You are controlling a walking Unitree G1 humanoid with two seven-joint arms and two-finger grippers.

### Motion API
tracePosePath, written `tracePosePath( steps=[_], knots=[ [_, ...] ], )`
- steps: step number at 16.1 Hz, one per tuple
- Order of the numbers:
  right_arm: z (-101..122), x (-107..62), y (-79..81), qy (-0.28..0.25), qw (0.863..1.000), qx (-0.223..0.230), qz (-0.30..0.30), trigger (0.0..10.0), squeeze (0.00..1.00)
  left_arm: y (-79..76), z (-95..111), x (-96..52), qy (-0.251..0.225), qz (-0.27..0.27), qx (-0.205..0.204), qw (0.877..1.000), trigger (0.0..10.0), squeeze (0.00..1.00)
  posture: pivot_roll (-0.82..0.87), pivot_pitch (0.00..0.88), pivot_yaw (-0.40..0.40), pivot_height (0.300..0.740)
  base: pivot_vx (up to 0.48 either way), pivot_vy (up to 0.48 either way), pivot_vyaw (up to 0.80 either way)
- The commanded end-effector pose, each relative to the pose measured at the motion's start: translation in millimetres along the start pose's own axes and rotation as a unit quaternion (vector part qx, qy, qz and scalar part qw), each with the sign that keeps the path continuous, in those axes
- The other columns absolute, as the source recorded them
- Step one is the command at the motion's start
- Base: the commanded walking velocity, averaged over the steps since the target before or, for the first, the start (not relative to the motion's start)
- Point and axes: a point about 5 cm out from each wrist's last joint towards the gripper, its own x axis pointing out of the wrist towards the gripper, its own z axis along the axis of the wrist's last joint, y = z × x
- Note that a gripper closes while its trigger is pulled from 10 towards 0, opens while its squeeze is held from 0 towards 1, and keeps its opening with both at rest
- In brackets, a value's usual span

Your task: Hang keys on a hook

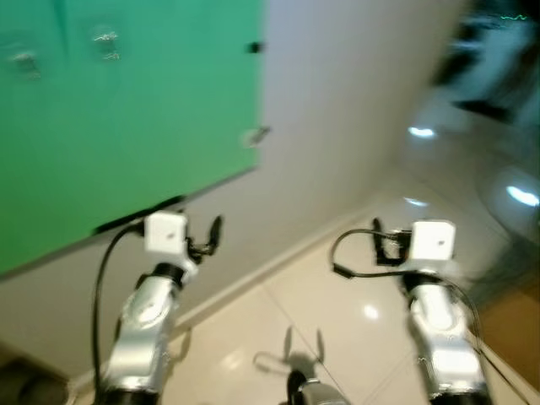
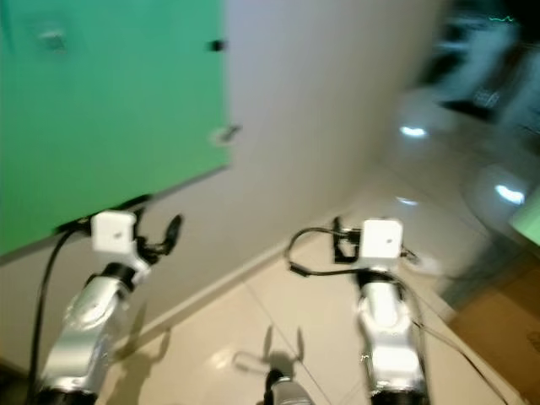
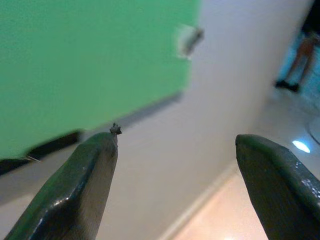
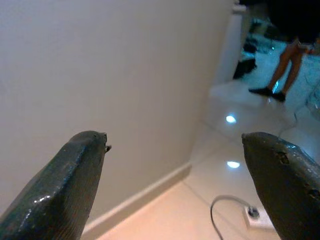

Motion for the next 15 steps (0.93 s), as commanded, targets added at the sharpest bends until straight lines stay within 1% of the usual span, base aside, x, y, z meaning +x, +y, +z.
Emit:
tracePosePath(
  steps=[1,3,4,5,6,7,8,10,11,12,13,15],
  knots=[
    [3,-0.5,-4.0,-0.006,1.000,-0.004,-0.005,10.0,0.00,-8.8,1,3.5,-0.005,-0.025,-0.005,1.000,10.0,0.00,-0.12,0.059,-0.006,0.740,0.000,0.000,-0.74],
    [3,0.6,-4.9,-0.009,1.000,-0.006,-0.011,10.0,0.00,-10.2,-5,3.6,0.000,-0.030,-0.004,1.000,10.0,0.00,-0.12,0.046,-0.013,0.740,0.000,0.000,-0.73],
    [6,1.3,-7.7,-0.022,1.000,-0.004,-0.021,10.0,0.00,-6.9,-11,2.9,0.005,-0.017,-0.006,1.000,10.0,0.00,-0.12,0.034,-0.019,0.740,0.000,0.000,-0.73],
    [11,-1.6,-13.6,-0.052,0.998,-0.020,-0.033,10.0,0.00,0.5,-6,-1.4,-0.024,0.012,0.006,1.000,10.0,0.00,-0.12,0.021,-0.031,0.740,0.000,0.000,-0.73],
    [8,-4.1,-17.8,-0.050,0.998,-0.015,-0.046,10.0,0.00,6.0,1,-5.6,-0.050,0.023,-0.005,0.998,10.0,0.00,-0.11,0.018,-0.036,0.740,0.000,0.000,-0.71],
    [2,-6.2,-22.6,-0.033,0.998,-0.008,-0.054,10.0,0.00,5.9,8,-8.7,-0.065,0.025,-0.016,0.997,10.0,0.00,-0.10,0.014,-0.038,0.740,0.000,0.000,-0.71],
    [0,-5.5,-24.2,-0.024,0.998,-0.006,-0.058,10.0,0.00,4.8,10,-7.3,-0.065,0.026,-0.014,0.997,10.0,0.00,-0.09,0.017,-0.043,0.740,0.000,0.000,-0.71],
    [1,2.6,-19.0,-0.020,0.999,-0.007,-0.042,10.0,0.00,0.3,17,1.9,-0.068,0.009,0.012,0.998,10.0,0.00,-0.08,0.017,-0.042,0.740,0.000,0.000,-0.70],
    [3,6.7,-16.9,-0.024,0.999,-0.009,-0.035,10.0,0.00,-1.0,19,5.4,-0.074,0.005,0.005,0.997,10.0,0.00,-0.08,0.014,-0.044,0.740,0.000,0.000,-0.70],
    [9,11.0,-13.7,-0.036,0.999,-0.010,-0.025,10.0,0.00,-5.2,21,11.3,-0.073,-0.005,0.012,0.997,10.0,0.00,-0.08,0.015,-0.045,0.740,0.000,-0.435,-0.70],
    [11,11.7,-12.0,-0.041,0.999,-0.015,-0.020,10.0,0.00,-6.1,21,13.0,-0.074,-0.005,0.013,0.997,10.0,0.00,-0.08,0.014,-0.044,0.740,0.000,-0.435,-0.70],
    [13,14.3,-9.2,-0.045,0.999,-0.021,-0.012,10.0,0.00,-9.8,21,19.6,-0.067,-0.009,0.006,0.998,10.0,0.00,-0.11,0.013,-0.040,0.740,0.000,-0.429,-0.70]
  ],
)
